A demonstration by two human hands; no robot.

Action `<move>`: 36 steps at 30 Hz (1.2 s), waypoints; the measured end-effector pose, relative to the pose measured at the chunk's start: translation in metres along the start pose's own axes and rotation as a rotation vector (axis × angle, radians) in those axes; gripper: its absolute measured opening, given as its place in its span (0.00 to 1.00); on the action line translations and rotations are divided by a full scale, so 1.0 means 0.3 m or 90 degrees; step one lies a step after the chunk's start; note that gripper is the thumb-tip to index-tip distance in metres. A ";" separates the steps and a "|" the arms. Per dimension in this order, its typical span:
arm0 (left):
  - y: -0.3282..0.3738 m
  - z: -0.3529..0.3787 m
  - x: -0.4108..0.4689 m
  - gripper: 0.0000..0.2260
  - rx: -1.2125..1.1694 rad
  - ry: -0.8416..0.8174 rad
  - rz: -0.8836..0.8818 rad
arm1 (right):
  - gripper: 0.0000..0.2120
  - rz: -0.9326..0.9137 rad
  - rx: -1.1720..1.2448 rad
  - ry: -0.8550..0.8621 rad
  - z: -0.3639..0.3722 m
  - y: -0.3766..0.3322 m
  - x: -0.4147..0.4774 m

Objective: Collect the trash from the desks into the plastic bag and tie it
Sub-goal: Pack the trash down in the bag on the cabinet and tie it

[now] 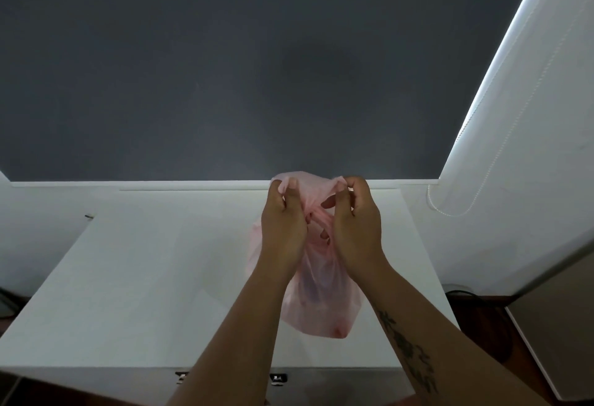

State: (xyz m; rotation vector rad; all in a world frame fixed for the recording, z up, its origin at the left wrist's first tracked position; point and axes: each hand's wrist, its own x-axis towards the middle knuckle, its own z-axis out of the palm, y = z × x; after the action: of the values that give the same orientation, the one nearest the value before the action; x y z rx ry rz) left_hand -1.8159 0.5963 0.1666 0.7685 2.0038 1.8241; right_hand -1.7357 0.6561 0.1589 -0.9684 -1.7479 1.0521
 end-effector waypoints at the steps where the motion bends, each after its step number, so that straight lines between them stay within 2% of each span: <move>1: -0.002 -0.002 0.003 0.10 0.039 0.012 0.022 | 0.06 -0.005 -0.008 0.010 0.002 0.003 0.004; 4: -0.020 -0.018 0.021 0.13 0.150 0.030 0.093 | 0.06 -0.003 -0.017 0.030 0.004 0.009 0.023; 7: -0.025 -0.039 0.028 0.11 0.151 0.034 0.104 | 0.05 0.009 -0.019 0.000 -0.003 0.008 0.039; 9: -0.021 -0.043 0.032 0.11 0.135 0.051 0.088 | 0.05 0.007 0.004 -0.078 -0.022 -0.005 0.045; 12: -0.024 -0.040 0.037 0.10 0.112 0.049 0.045 | 0.10 0.012 0.045 -0.226 -0.045 -0.025 0.035; 14: -0.018 -0.032 0.034 0.10 0.094 0.032 0.029 | 0.15 0.027 0.051 -0.279 -0.047 -0.030 0.020; 16: -0.014 -0.029 0.032 0.11 0.068 0.012 -0.005 | 0.15 0.016 0.026 -0.261 -0.041 -0.018 0.013; 18: -0.008 -0.043 0.029 0.13 0.003 -0.018 -0.081 | 0.09 0.006 0.010 -0.219 -0.038 -0.001 0.013; 21: -0.009 -0.072 0.033 0.15 -0.108 -0.069 -0.174 | 0.07 0.002 0.003 -0.192 -0.042 0.013 0.011; 24: -0.009 -0.077 0.027 0.15 -0.183 -0.099 -0.218 | 0.07 -0.022 0.002 -0.162 -0.032 0.009 -0.001; 27: -0.023 -0.075 0.030 0.14 -0.212 -0.085 -0.241 | 0.07 -0.037 -0.002 -0.076 -0.013 0.016 -0.017; 29: -0.021 -0.065 0.036 0.15 -0.146 -0.043 -0.215 | 0.08 -0.049 -0.007 -0.030 -0.007 0.026 -0.025; 33: -0.002 -0.031 0.023 0.13 0.114 0.061 -0.038 | 0.08 -0.055 -0.042 0.038 0.003 0.047 -0.023; 36: 0.001 -0.018 0.021 0.12 0.216 0.075 0.021 | 0.06 -0.057 -0.082 0.072 0.011 0.057 -0.017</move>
State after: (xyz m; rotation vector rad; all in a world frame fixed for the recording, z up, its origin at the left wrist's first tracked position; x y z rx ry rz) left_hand -1.8241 0.5956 0.1683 0.8057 2.4293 1.5980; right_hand -1.7340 0.6567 0.1409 -0.9989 -1.7652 0.8213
